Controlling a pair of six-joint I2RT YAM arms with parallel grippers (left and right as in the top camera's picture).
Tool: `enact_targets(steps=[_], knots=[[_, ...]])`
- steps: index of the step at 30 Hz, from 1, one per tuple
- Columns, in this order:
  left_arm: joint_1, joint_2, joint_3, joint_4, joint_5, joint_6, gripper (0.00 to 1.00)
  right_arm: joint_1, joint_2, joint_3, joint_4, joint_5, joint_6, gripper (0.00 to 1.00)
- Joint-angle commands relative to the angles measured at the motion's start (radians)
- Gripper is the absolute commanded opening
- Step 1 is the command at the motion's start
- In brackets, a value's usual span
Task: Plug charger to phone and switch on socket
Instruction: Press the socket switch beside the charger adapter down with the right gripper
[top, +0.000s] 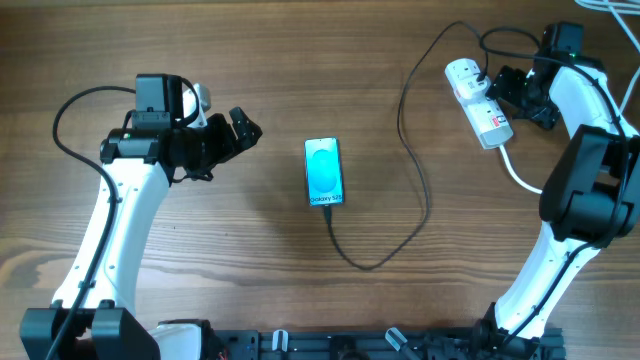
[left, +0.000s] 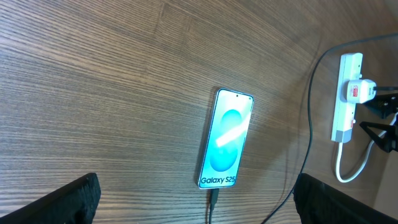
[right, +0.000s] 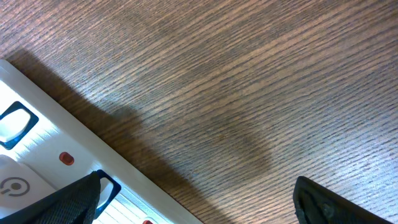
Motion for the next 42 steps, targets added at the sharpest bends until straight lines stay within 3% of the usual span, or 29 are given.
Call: enact_targets(steps=[1,21,26,32,36,42], knots=[[0.003,-0.008,0.000,0.003,-0.010,0.019,1.00,0.017,0.025,-0.016,-0.037,-0.049,-0.027,1.00],[0.003,-0.008,0.000,0.003,-0.010,0.019,1.00,0.017,0.025,-0.016,-0.063,-0.082,-0.027,1.00],[0.003,-0.008,0.000,0.003,-0.010,0.019,1.00,0.001,-0.006,0.022,-0.106,0.099,-0.040,0.99],[0.003,-0.008,0.000,0.003,-0.010,0.019,1.00,-0.006,-0.187,0.047,-0.136,-0.047,-0.343,1.00],[0.003,-0.008,0.000,0.003,-0.010,0.019,1.00,-0.004,-0.205,0.035,-0.198,-0.307,-0.513,1.00],[0.003,-0.008,0.000,0.003,-0.010,0.019,1.00,-0.004,-0.205,-0.021,-0.193,-0.164,-0.549,1.00]])
